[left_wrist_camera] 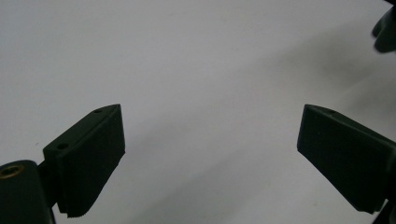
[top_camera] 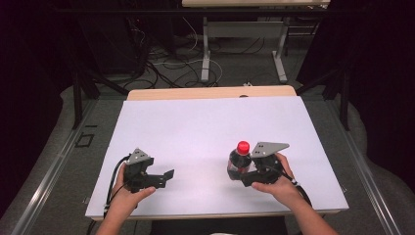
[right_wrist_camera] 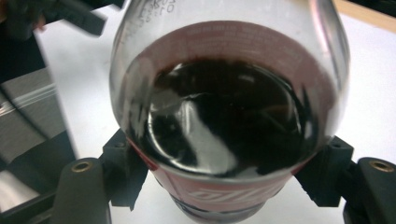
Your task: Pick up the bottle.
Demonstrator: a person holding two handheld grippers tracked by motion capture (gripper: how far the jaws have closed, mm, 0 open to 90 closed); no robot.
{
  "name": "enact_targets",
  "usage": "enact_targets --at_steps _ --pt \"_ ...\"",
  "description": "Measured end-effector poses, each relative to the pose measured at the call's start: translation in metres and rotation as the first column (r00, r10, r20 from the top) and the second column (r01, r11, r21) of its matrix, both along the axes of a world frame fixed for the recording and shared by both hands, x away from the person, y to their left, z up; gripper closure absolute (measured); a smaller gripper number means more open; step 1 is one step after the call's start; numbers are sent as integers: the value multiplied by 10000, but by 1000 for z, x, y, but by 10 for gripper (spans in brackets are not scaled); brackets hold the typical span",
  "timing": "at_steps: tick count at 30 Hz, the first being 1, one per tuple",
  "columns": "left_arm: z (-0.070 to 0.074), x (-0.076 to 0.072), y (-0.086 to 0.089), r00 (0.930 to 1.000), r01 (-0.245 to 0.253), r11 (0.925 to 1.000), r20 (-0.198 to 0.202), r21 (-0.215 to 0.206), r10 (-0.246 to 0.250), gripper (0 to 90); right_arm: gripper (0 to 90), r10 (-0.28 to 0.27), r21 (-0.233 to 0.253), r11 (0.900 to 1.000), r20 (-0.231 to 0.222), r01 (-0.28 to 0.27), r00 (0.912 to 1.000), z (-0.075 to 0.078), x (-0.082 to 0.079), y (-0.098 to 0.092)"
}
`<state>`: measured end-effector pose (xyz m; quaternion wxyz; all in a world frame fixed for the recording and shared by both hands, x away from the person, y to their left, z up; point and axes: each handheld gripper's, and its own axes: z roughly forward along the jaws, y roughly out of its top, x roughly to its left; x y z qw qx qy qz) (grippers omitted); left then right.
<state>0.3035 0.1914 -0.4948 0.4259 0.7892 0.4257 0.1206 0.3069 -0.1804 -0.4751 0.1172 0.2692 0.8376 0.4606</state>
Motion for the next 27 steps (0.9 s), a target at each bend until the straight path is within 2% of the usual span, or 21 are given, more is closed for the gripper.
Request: enact_targets --at_steps 2,3,5,6,7,8,9,10,13,15,16,17,18,19,20,22,23,24,26,27 --pt "8 -1 -8 9993 355 9994 89 -20 -355 78 283 242 -86 9997 -63 -242 9997 -2 -5 3" --pt "12 -2 -11 9984 553 9985 125 18 -554 78 283 307 -71 9995 57 -307 9995 -5 -7 6" --pt "15 -2 -15 9977 647 9979 189 31 -647 83 283 349 -64 9994 -108 -350 9993 -7 -11 10" --pt "23 -3 -23 9962 804 9967 342 -79 -801 84 283 335 -187 9992 -228 -339 9992 -8 -12 12" --pt "23 -3 -23 9962 804 9967 342 -79 -801 85 283 302 -149 9994 -133 -304 9995 -9 -12 14" --pt "32 -4 -31 9933 1054 9943 487 -134 -1046 92 283 248 -196 9995 -164 -251 9996 -9 -14 17" --pt "32 -4 -31 9933 1054 9943 487 -134 -1046 97 283 370 -171 9992 -136 -373 9992 -10 -14 19" --pt "41 -6 -39 9885 1386 9903 622 -124 -1376 102 283 390 -103 9992 -163 -392 9991 -10 -15 21" --pt "49 -8 -46 9829 1682 9858 753 21 -1679 120 284 481 -137 9987 -245 -485 9985 -9 -16 25" --pt "56 -11 -53 9750 2019 9793 917 142 -2023 161 283 551 -85 9984 -276 -554 9981 -8 -18 31" --pt "63 -14 -59 9668 2327 9724 1038 180 -2333 163 284 600 -71 9982 -312 -602 9977 -8 -19 33" --pt "65 -15 -62 9643 2384 9711 1169 84 -2377 167 283 644 -73 9979 -242 -646 9976 -8 -19 34" --pt "68 -16 -64 9586 2629 9648 1113 81 -2622 174 283 652 -79 9978 -242 -654 9976 -8 -19 36" --pt "71 -17 -65 9561 2750 9614 1047 14 -2737 184 283 771 -191 9968 -291 -776 9966 -8 -19 36" --pt "73 -17 -67 9533 2836 9590 1075 15 -2821 200 283 716 -107 9974 -266 -720 9971 -8 -20 38" --pt "75 -18 -68 9508 2911 9567 1110 -14 -2892 218 284 742 -95 9972 -222 -744 9970 -9 -20 38" --pt "76 -18 -69 9494 2990 9542 1048 -114 -2962 235 283 835 -118 9964 -110 -836 9964 -11 -20 40" --pt "80 -19 -71 9445 3151 9486 1086 -311 -3101 242 283 938 -238 9953 -144 -941 9955 -11 -20 40" --pt "82 -19 -72 9420 3224 9457 1119 -407 -3163 251 283 982 -275 9948 -122 -985 9951 -13 -21 41" --pt "85 -18 -74 9355 3366 9392 1378 -672 -3254 251 283 916 -216 9955 -220 -921 9956 -14 -21 41"
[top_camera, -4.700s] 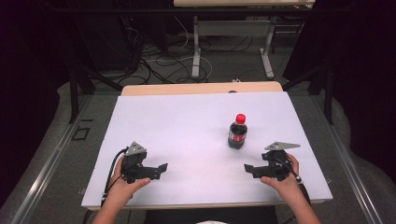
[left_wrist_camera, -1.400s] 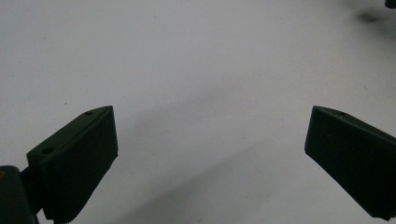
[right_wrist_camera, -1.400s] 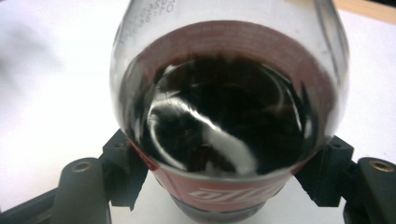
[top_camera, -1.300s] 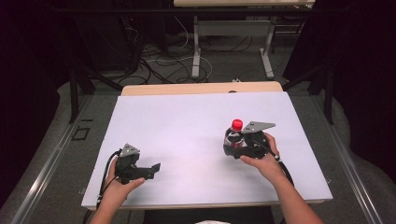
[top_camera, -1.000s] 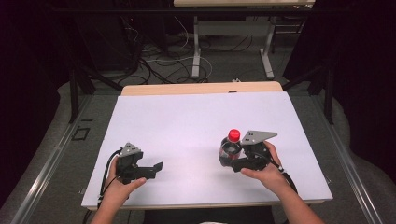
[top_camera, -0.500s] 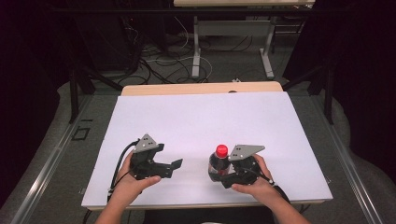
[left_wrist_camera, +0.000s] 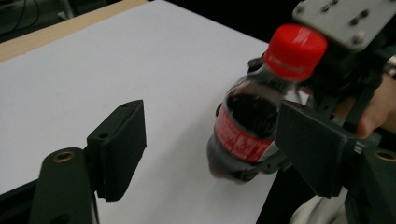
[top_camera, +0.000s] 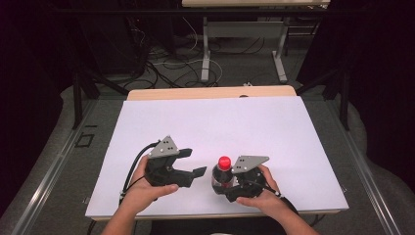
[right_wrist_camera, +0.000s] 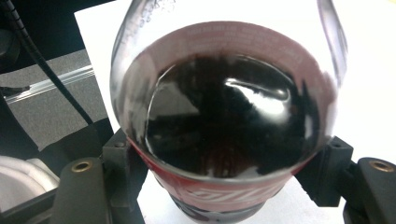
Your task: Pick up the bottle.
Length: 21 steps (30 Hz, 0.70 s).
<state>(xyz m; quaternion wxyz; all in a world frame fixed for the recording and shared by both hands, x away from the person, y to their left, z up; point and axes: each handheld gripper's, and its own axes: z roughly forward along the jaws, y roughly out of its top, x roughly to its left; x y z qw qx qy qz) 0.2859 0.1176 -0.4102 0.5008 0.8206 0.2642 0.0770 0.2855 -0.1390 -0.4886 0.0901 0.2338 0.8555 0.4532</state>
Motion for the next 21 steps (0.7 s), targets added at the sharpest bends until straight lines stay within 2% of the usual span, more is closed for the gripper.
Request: enact_targets --at_steps 1,2,6,7,10,11,13,14,16,19,21 --pt "0 0 0 10000 0 10000 0 0 0 251 283 23 -21 10000 -6 -23 10000 -1 0 0" --pt "3 1 -1 9995 232 9993 213 -287 -226 251 283 65 -74 10000 -59 -66 10000 -1 0 1" --pt "7 2 -7 9985 487 9973 260 -548 -473 279 283 10 -22 10000 -45 -10 10000 -4 0 2" --pt "8 3 -8 9984 484 9977 331 -480 -468 280 283 25 -68 10000 -94 -26 10000 -4 0 2" --pt "9 3 -11 9990 400 9977 207 -545 -389 290 283 73 -86 9999 -113 -74 9999 -4 1 3" --pt "9 4 -13 9999 90 9979 87 -645 -85 295 283 45 -69 10000 -108 -46 9999 -5 1 3" --pt "10 4 -14 10000 -32 9972 -16 -748 31 316 283 -42 19 10000 -20 42 10000 -5 2 4" --pt "11 3 -16 9997 -211 9949 -142 -984 198 332 283 -56 20 10000 -28 56 10000 -6 2 4" --pt "12 0 -19 9995 -301 9948 -9 -973 301 351 284 -95 22 10000 -22 95 10000 -6 2 5" --pt "12 -1 -22 9998 -181 9955 98 -929 191 367 283 29 8 10000 -71 -29 10000 -6 2 5" --pt "11 0 -26 9999 162 9955 2 -933 -162 384 284 4 46 10000 -37 -4 10000 -6 2 6"
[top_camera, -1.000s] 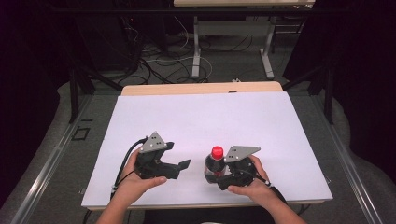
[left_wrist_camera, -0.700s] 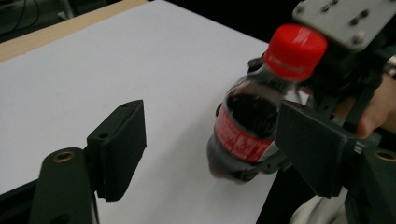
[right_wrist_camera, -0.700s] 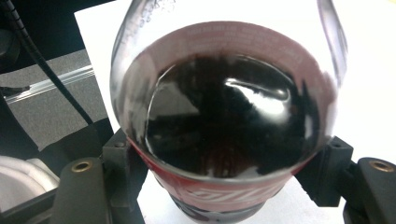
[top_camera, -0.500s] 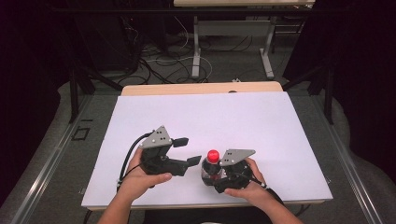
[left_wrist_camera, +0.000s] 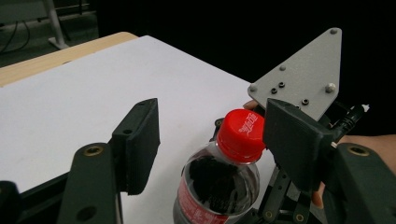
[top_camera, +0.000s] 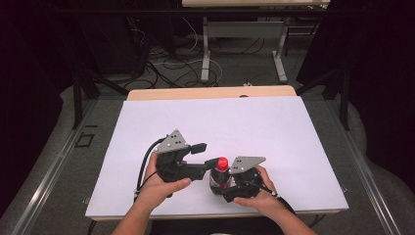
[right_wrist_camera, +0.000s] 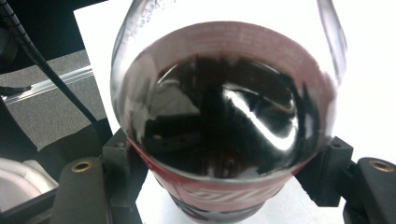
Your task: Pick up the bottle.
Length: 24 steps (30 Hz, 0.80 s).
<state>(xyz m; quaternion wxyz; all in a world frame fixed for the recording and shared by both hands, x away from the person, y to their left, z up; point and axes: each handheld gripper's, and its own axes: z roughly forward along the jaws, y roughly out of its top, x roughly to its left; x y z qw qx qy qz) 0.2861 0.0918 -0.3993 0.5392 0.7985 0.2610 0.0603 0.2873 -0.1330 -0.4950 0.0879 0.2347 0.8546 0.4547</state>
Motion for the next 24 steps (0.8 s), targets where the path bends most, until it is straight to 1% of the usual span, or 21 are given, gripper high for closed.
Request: enact_targets --at_steps 1,2,3,4,6,8,9,10,11,12,14,15,16,17,19,20,21,22,24 --pt "0 0 0 10000 0 10000 0 0 0 386 283 47 -44 10000 -75 -47 10000 0 0 0" --pt "-2 1 -2 9996 263 9997 -46 -7 -263 389 283 151 -39 9999 -35 -151 9999 0 0 0" --pt "-3 1 -3 9994 339 9994 -63 15 -339 392 283 177 -42 9998 -114 -178 9998 1 0 0" --pt "-4 2 -4 9988 472 9989 -136 23 -472 407 283 170 2 9999 -58 -170 9998 0 -1 1" --pt "-5 3 -5 9974 673 9977 -252 -99 -675 426 284 212 77 9997 -138 -211 9997 1 -1 1" --pt "-6 5 -5 9960 842 9962 -277 -220 -848 447 284 255 103 9996 -160 -254 9995 1 -1 2" --pt "-7 4 -6 9949 928 9954 -369 -244 -937 462 284 283 123 9995 -191 -281 9994 1 -2 2" --pt "-7 4 -7 9948 932 9953 -394 -279 -943 468 284 303 119 9995 -156 -301 9994 1 -2 2" --pt "-7 5 -8 9939 1068 9941 -246 -182 -1073 474 284 362 65 9993 -228 -360 9991 1 -2 2" --pt "-8 4 -9 9933 1098 9936 -326 -248 -1106 485 284 408 124 9991 -152 -406 9991 1 -2 3" --pt "-8 4 -10 9920 1197 9923 -355 -323 -1208 500 284 375 173 9992 -299 -370 9988 1 -4 4" --pt "-9 5 -11 9914 1248 9916 -348 -346 -1260 510 284 434 207 9989 -154 -431 9989 1 -3 4" --pt "-9 5 -11 9911 1260 9913 -374 -371 -1274 517 284 444 242 9987 -143 -440 9989 1 -3 5" --pt "-9 5 -11 9909 1274 9911 -379 -375 -1288 526 284 518 175 9985 -224 -514 9984 2 -3 5" --pt "-11 4 -13 9901 1333 9904 -387 -353 -1347 532 284 585 155 9982 -254 -582 9980 2 -4 7" --pt "-11 4 -14 9898 1365 9902 -368 -308 -1376 533 284 623 198 9979 -176 -619 9979 1 -5 8" --pt "-12 4 -14 9903 1332 9907 -369 -288 -1342 533 285 711 112 9974 -241 -708 9972 2 -5 9" --pt "-13 4 -15 9898 1363 9902 -383 -299 -1374 533 285 719 169 9973 -162 -716 9973 1 -6 10" --pt "-13 4 -14 9890 1423 9892 -357 -354 -1436 545 284 830 250 9963 -303 -823 9961 0 -7 11"
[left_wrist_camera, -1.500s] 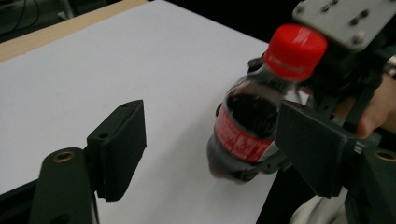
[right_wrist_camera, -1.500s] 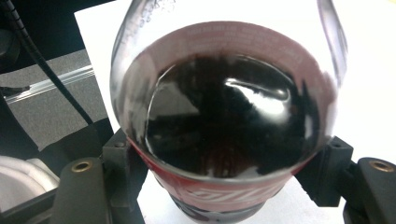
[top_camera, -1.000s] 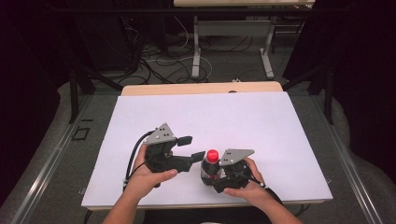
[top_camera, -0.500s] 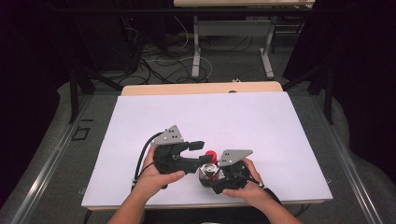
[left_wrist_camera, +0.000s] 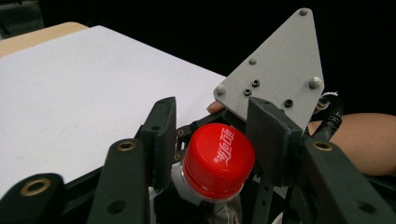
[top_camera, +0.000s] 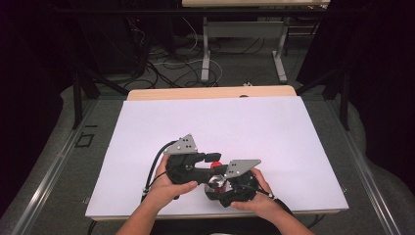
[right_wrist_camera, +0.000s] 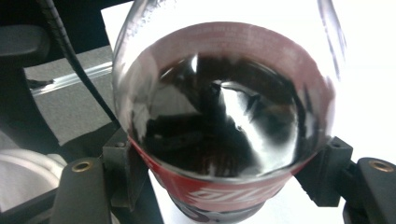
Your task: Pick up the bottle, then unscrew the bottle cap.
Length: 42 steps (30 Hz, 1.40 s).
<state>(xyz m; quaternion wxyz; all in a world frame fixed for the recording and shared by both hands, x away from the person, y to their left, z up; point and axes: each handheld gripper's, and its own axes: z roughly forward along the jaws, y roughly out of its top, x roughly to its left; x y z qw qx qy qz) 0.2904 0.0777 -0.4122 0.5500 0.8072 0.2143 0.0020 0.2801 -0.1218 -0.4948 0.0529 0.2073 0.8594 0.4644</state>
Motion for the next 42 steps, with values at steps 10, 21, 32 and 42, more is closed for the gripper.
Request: enact_targets --at_steps 10,21,32,42 --pt "-1 -2 2 9997 250 9997 60 52 -250 605 285 99 -105 9999 78 -98 9999 -1 -1 1" --pt "1 -9 2 9955 -902 9959 295 113 898 615 286 -315 68 9995 254 313 9992 -2 0 1" --pt "4 -28 -20 9390 -3392 9400 741 365 3359 616 287 -1415 164 9899 394 1409 9892 -1 -3 0" --pt "6 -29 -29 8941 -4469 8944 435 205 4458 616 288 -2440 263 9697 623 2428 9678 0 -8 1"
